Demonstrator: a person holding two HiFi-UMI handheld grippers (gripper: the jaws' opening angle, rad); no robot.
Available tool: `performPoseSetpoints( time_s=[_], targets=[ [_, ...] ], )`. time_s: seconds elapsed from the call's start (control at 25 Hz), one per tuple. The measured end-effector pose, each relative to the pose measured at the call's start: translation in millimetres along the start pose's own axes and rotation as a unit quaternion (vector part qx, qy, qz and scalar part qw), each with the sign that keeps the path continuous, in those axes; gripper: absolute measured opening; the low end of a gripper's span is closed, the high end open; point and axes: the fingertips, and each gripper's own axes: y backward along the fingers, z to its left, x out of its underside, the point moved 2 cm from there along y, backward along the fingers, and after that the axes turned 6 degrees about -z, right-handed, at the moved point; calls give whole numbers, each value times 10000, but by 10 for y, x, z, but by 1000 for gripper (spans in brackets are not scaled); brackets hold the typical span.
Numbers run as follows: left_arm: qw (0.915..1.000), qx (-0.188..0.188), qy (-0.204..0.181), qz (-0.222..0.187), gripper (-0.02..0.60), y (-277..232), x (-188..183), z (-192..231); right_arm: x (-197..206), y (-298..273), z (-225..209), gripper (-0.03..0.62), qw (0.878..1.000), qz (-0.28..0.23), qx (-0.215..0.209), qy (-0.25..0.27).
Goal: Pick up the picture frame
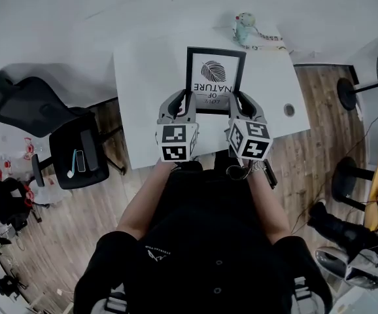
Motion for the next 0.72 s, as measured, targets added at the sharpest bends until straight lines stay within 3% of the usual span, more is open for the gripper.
performPoseSetpoints(
  time_s=[0.2,0.72],
  targets=[
    [9982,38,-191,-562,75,82,-382,-26,-395,136,73,67,9983,-543,6,232],
    [9859,318,-621,-1524,75,296,-1127,-225,-1075,553,142,69,9852,-1618,251,506]
  ],
)
